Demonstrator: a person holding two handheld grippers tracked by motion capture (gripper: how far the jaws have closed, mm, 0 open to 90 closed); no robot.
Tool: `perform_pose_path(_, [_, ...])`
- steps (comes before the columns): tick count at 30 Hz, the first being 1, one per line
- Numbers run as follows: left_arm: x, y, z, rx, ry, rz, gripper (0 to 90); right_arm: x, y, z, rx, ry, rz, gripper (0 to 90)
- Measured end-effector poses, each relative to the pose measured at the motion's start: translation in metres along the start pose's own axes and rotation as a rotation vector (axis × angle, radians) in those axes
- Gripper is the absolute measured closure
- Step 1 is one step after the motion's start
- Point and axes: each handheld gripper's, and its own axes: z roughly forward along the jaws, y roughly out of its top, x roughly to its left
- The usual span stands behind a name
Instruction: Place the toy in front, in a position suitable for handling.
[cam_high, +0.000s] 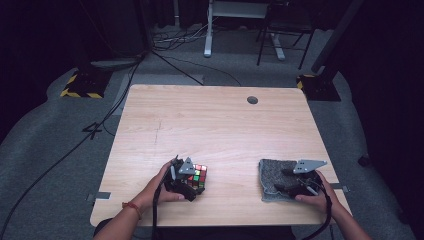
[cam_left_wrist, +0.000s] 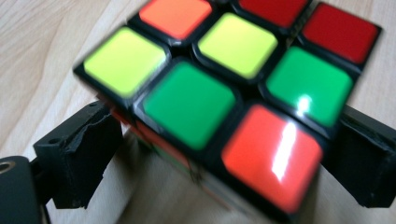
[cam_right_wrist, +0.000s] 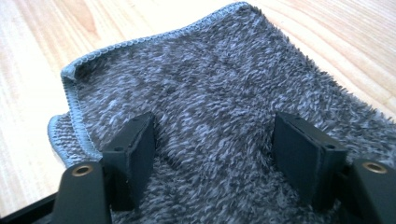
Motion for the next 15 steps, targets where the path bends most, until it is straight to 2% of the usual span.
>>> perform_pose_path(5, [0.005, 0.009, 0.008, 0.000, -0.008, 0.007, 6.4, -0.007, 0.006, 0.005, 0.014, -0.012, 0.012, 31.1])
perform_pose_path(7, [0.005, 0.011, 0.010, -0.012, -0.010, 0.009, 11.2, -0.008, 0.010, 0.007, 0.023, -0.016, 0.021, 31.1])
perform_pose_path(11, [0.003, 0.010, 0.008, -0.023, -0.014, 0.017, 16.5, -0.009, 0.012, 0.009, 0.028, -0.023, 0.025, 31.2])
perform_pose_path(15, [0.003, 0.004, 0.002, -0.022, -0.019, 0.028, 16.3, -0.009, 0.010, 0.008, 0.016, -0.021, 0.038, 31.4])
